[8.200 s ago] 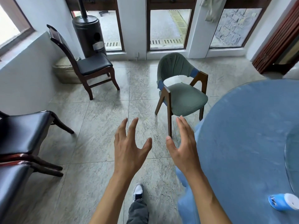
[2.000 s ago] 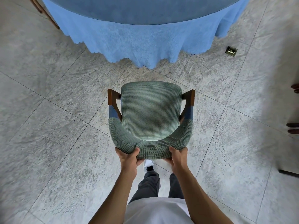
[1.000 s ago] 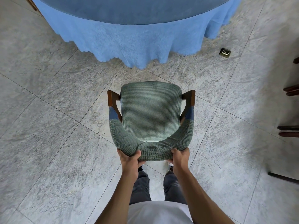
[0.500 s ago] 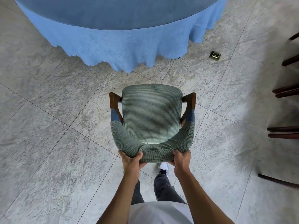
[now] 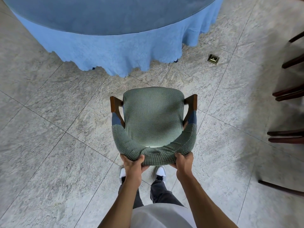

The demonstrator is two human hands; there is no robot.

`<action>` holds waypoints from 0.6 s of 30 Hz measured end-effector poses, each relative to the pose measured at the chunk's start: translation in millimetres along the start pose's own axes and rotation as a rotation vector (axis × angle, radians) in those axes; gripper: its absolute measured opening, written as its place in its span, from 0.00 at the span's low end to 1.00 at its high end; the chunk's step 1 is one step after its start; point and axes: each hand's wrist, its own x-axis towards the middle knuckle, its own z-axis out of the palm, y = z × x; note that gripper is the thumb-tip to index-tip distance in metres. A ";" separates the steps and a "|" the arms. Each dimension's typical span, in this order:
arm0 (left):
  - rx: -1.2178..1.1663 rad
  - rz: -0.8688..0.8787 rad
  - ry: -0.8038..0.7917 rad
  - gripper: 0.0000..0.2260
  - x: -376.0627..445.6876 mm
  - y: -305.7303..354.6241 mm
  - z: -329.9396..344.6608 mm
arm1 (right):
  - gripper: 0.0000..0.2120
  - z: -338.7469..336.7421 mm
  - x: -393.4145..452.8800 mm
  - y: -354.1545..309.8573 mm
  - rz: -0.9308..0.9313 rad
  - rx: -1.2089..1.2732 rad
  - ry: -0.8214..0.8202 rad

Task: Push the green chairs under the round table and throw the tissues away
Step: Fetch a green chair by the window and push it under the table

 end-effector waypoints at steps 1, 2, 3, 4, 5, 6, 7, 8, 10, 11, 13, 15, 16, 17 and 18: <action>0.001 0.000 0.003 0.42 -0.3 -0.5 0.4 | 0.18 -0.8 1.1 -0.3 0.001 0.004 -0.005; 0.003 0.000 0.004 0.42 -0.8 -0.4 0.8 | 0.18 -1.9 2.5 0.7 0.004 0.004 -0.009; 0.004 0.000 0.004 0.43 -1.5 -0.1 1.4 | 0.18 -2.9 3.8 1.7 0.007 0.003 -0.012; 0.004 0.000 0.001 0.43 -2.6 0.7 2.1 | 0.19 -4.4 4.5 3.0 0.012 0.005 -0.017; -0.001 -0.002 -0.003 0.43 -4.0 1.5 2.4 | 0.19 -5.8 4.7 4.6 0.018 0.012 -0.027; -0.009 -0.006 -0.007 0.43 -5.6 2.3 2.3 | 0.19 -7.5 4.4 5.8 0.019 0.029 -0.043; -0.017 -0.008 -0.013 0.43 -6.5 2.5 1.9 | 0.19 -9.5 3.7 7.1 0.015 0.055 -0.064; -0.024 -0.006 -0.018 0.43 -7.0 1.5 0.5 | 0.19 -12.1 2.5 7.7 0.006 0.082 -0.090; -0.045 -0.006 -0.029 0.43 -8.1 -0.8 -1.6 | 0.19 -17.9 1.3 10.7 -0.007 0.126 -0.135; -0.055 -0.011 -0.033 0.43 -9.1 -1.7 -2.3 | 0.20 -20.3 0.4 12.0 -0.003 0.145 -0.152; -0.085 -0.034 -0.038 0.44 -11.3 -3.8 -2.9 | 0.21 -24.4 -0.1 16.4 0.019 0.182 -0.190; -0.128 -0.054 -0.038 0.45 -12.6 -5.5 -3.6 | 0.22 -27.3 -1.0 19.5 0.049 0.233 -0.219; -0.146 -0.063 -0.037 0.45 -13.6 -6.0 -3.8 | 0.22 -28.2 -1.1 19.9 0.060 0.245 -0.219; -0.157 -0.070 -0.036 0.45 -14.1 -6.5 -3.8 | 0.21 -28.4 -0.6 20.4 0.062 0.246 -0.215; -0.165 -0.075 -0.033 0.45 -14.5 -7.1 -3.9 | 0.20 -28.5 -0.3 20.4 0.056 0.242 -0.216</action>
